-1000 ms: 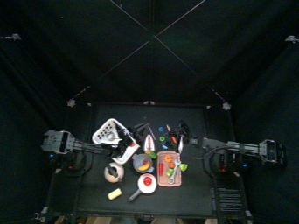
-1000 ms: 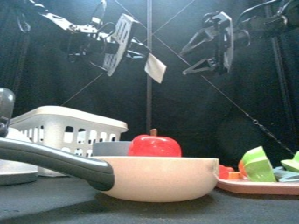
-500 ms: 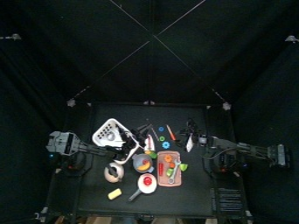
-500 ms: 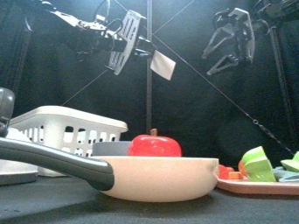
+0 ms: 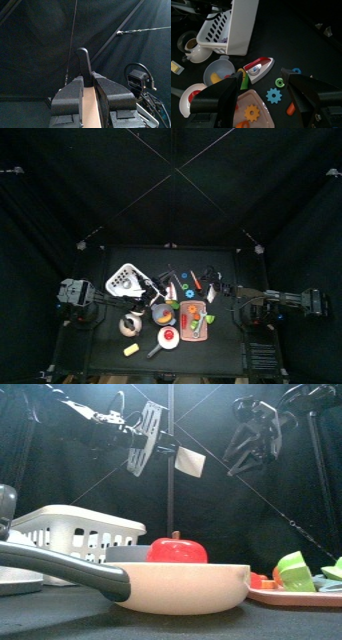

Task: Grab cleaver with other hand

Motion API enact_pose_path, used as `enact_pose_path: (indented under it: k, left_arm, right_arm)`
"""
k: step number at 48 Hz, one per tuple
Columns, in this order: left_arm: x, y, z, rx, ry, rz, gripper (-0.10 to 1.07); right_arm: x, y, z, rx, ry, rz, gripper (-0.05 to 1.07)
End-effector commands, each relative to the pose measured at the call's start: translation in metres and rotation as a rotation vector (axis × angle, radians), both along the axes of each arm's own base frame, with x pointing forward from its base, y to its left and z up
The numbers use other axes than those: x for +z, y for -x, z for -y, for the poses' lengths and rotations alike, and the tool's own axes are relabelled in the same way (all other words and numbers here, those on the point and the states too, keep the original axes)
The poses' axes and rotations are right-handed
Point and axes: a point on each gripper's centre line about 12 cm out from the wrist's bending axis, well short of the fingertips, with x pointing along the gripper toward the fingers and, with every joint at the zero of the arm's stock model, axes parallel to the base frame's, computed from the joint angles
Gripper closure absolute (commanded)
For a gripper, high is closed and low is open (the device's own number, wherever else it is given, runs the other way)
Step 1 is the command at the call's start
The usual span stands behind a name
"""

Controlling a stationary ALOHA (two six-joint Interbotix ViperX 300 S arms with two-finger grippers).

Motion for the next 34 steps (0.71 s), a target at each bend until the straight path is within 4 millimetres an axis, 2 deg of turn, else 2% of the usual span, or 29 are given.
enact_pose_path:
  k: [1, 23, 34]
  left_arm:
    - [0.012, -0.001, -0.001, 0.007, -0.002, 0.041, 0.51]
    - [0.008, -0.003, -0.001, 0.010, -0.001, 0.031, 0.51]
    - [0.005, -0.006, -0.002, 0.015, 0.011, 0.031, 0.51]
  right_arm:
    - [0.012, -0.006, 0.000, 0.008, 0.007, 0.036, 0.08]
    - [-0.005, -0.017, 0.008, -0.054, -0.010, -0.097, 0.08]
    - [0.003, -0.022, 0.001, -0.031, 0.026, -0.062, 0.08]
